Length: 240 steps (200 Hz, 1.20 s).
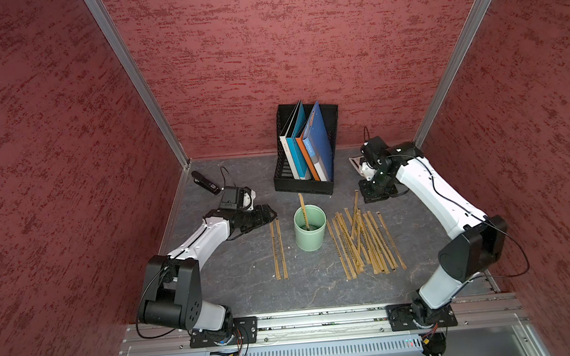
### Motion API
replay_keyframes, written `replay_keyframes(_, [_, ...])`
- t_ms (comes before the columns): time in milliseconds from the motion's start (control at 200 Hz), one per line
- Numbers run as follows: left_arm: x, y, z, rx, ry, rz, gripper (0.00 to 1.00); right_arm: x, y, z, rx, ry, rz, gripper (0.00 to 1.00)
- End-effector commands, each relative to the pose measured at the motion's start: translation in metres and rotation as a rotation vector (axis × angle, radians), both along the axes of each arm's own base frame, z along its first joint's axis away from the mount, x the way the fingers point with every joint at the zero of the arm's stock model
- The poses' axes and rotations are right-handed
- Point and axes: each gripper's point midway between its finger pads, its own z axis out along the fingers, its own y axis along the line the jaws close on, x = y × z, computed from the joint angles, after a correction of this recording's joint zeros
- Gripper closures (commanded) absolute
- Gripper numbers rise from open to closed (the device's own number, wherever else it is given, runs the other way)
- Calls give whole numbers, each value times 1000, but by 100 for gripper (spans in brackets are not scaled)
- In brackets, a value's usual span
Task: Take the straws out of the storage container
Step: Place the straw at the center of the board.
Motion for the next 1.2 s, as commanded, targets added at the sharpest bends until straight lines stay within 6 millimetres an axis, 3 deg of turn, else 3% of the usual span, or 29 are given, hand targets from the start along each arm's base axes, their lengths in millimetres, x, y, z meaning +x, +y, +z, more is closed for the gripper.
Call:
replay_keyframes(0, [0, -1, -5, -1, 9, -2, 14, 32, 17, -21, 70, -40, -32, 68])
replay_keyframes(150, [0, 0, -6, 8, 17, -3, 15, 54, 26, -52, 64, 6, -50, 62])
replay_keyframes(456, [3, 2, -12, 33, 37, -8, 15, 92, 19, -102, 68, 61, -141, 63])
replay_keyframes(786, [5, 4, -21, 49, 59, -7, 14, 100, 7, -136, 64, 104, -185, 66])
replay_keyframes(1197, [4, 6, -25, 63, 71, -6, 14, 104, -3, -158, 63, 131, -211, 68])
